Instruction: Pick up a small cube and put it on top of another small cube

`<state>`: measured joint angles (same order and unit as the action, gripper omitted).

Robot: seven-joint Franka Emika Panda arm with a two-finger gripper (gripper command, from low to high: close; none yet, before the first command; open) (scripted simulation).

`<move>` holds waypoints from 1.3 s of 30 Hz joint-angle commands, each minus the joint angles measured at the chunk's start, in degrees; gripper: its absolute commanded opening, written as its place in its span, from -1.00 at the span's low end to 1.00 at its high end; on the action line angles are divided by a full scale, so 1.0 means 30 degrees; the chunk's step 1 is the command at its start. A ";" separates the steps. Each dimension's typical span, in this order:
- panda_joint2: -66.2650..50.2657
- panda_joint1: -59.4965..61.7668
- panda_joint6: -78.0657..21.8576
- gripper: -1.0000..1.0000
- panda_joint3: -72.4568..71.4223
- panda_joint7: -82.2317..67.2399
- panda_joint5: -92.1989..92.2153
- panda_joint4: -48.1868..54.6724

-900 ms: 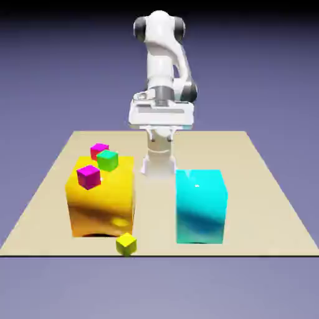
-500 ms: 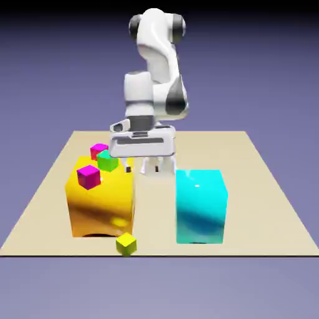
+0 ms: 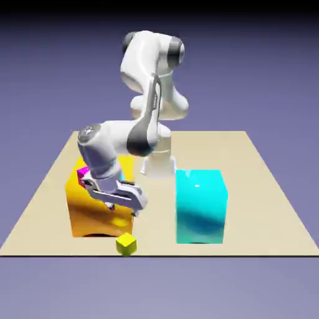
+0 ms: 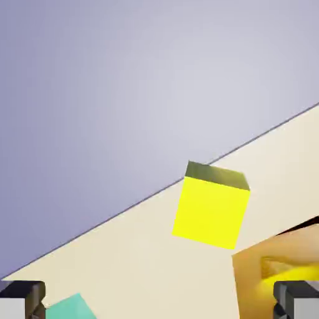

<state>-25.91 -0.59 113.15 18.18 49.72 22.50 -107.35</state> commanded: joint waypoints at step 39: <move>0.2288 -0.1420 -1.1548 -1.00 0.2598 0.0697 -0.1611 0.2450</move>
<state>-19.05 -4.85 78.51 25.98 51.83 17.77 -100.00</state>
